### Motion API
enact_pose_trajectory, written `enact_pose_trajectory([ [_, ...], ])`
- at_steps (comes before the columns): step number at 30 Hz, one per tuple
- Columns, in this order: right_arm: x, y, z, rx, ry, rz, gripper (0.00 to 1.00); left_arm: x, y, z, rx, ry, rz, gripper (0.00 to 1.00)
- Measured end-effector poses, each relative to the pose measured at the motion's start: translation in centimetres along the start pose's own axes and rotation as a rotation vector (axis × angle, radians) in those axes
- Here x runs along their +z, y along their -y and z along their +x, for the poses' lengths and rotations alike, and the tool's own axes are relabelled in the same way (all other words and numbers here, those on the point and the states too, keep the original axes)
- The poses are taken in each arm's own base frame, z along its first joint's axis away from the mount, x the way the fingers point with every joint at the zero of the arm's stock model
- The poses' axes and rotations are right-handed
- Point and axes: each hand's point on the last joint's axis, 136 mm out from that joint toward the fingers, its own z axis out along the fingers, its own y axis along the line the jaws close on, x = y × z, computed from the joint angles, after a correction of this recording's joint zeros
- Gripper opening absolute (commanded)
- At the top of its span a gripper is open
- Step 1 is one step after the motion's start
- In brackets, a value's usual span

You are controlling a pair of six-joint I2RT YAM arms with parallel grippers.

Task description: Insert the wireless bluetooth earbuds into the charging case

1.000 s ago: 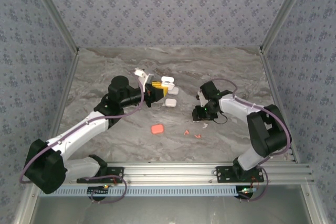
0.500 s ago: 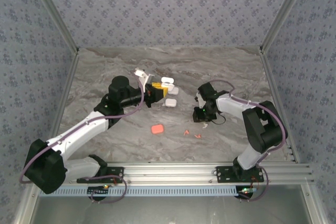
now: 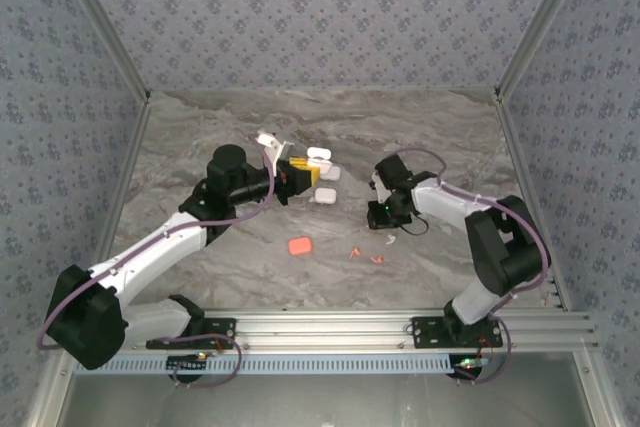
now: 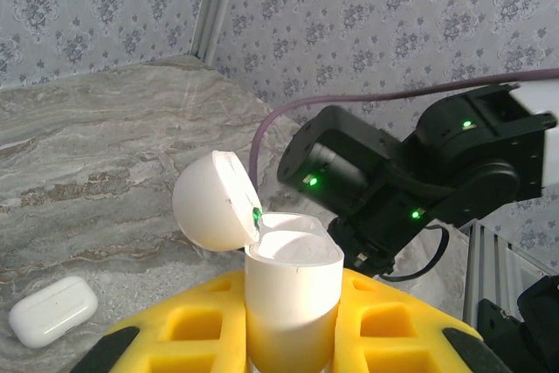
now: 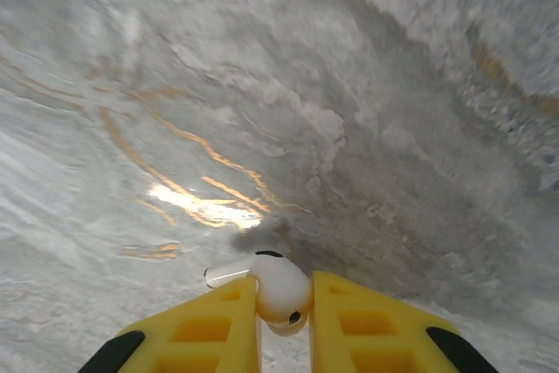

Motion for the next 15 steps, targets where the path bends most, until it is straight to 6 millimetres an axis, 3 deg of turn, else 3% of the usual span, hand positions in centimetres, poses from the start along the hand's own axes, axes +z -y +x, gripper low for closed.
enact_pose_trajectory([
  [3, -3.0, -0.7, -1.7, -0.056, 0.118, -0.009, 0.19, 0.0, 0.0, 0.0, 0.0, 0.0, 0.001, 0.0],
  [9, -11.1, -2.6, -4.4, -0.202, 0.398, -0.027, 0.2, 0.3, 0.2, 0.3, -0.001, -0.008, 0.012, 0.0],
  [15, -19.1, -6.5, -6.2, -0.412, 0.642, -0.039, 0.2, 1.6, 1.0, 2.2, -0.017, -0.065, 0.054, 0.0],
])
